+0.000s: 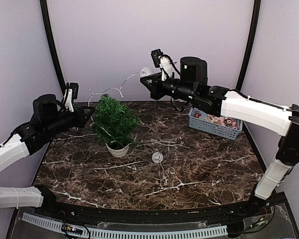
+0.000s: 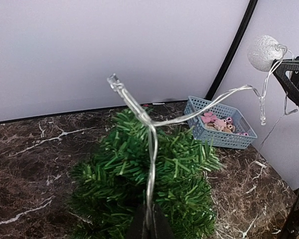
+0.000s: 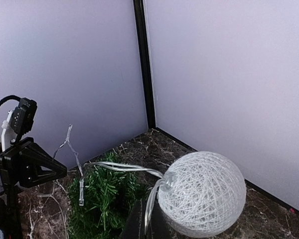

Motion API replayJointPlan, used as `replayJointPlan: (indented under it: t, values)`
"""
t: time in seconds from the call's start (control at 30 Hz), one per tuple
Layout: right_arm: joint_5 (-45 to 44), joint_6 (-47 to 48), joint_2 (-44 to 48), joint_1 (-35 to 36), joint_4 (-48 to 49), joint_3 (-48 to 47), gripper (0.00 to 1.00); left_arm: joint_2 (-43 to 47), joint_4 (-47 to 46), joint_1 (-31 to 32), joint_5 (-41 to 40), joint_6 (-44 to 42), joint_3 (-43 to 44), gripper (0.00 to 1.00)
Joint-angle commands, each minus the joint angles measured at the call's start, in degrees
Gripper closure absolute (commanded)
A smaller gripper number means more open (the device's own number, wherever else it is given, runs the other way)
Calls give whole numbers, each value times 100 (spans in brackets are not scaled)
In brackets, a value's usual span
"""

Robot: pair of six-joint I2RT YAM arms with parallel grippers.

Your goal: Decorate the small christmas tree

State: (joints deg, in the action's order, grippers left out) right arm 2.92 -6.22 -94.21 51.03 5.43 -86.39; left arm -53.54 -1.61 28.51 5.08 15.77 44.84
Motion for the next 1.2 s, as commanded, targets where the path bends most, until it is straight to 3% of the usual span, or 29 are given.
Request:
replayJointPlan:
  t: [0.0, 0.47, 0.73, 1.0, 1.17]
  values:
    - [-50, 86, -611, 39, -127, -832, 100, 247, 91, -300, -150, 438, -155, 100]
    - [-219, -360, -2667, -164, -954, -3415, 100, -462, -84, -1433, 1006, 834, -225, 100]
    - [46, -1061, -3513, -551, -1080, -4325, 100, -1235, -575, -1881, 1635, 864, -153, 100]
    - [199, -1418, -3917, -826, -1294, -4441, 100, -1995, -560, -2005, 1897, 760, 232, 100]
    - [135, -1433, -3839, -906, -1490, -4001, 100, -2400, -489, -2038, 2065, 687, 406, 98]
